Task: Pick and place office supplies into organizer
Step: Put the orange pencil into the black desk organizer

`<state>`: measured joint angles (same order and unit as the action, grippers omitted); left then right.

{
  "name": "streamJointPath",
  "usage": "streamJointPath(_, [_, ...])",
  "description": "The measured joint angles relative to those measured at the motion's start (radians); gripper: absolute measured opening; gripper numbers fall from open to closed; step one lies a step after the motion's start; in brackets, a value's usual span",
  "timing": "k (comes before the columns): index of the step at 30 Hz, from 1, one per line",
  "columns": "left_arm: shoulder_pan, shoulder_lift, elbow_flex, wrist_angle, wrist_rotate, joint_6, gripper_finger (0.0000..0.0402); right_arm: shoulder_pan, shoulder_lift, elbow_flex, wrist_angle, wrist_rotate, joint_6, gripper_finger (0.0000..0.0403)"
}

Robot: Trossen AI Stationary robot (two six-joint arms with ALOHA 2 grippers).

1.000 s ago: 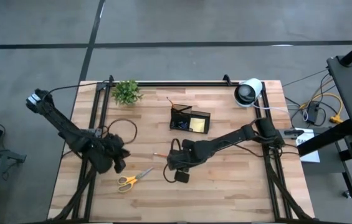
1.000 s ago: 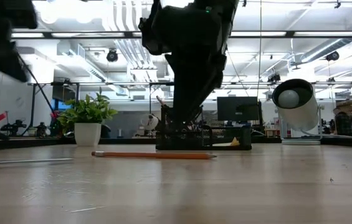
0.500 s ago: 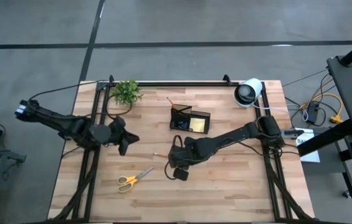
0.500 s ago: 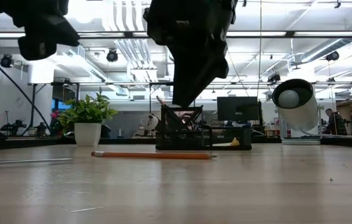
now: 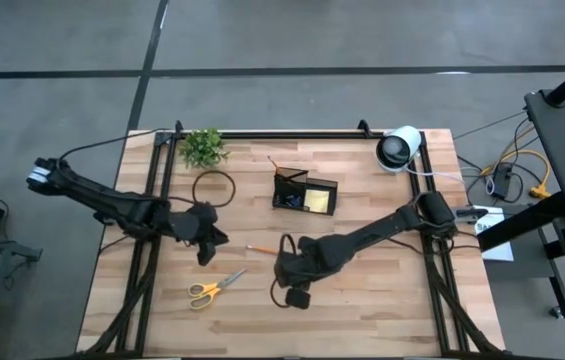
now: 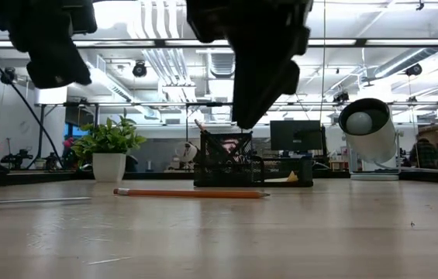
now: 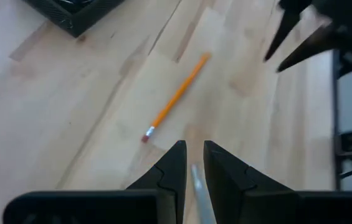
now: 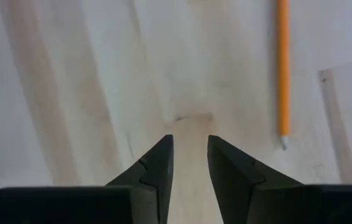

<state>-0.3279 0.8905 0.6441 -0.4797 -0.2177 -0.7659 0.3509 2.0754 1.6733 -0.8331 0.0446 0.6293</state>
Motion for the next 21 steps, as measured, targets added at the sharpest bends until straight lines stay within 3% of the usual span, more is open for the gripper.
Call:
streamJointPath(4, [0.003,0.049,0.000,0.001,0.000,0.082,0.0039,0.009,0.000,0.000,-0.027,-0.001,0.005,0.0075])
streamJointPath(11, [0.014,0.126,0.000,0.007,-0.003,0.149,0.0039,-0.030,-0.001,-0.062,-0.028,0.054,0.003,0.0016])
streamJointPath(17, [0.023,0.189,0.000,0.051,-0.023,0.218,0.0039,-0.071,0.000,-0.147,-0.006,0.049,-0.055,0.0009])
streamJointPath(21, [0.041,0.236,0.000,0.071,-0.022,0.244,0.0039,-0.092,0.000,-0.197,0.066,-0.027,-0.108,0.0009])
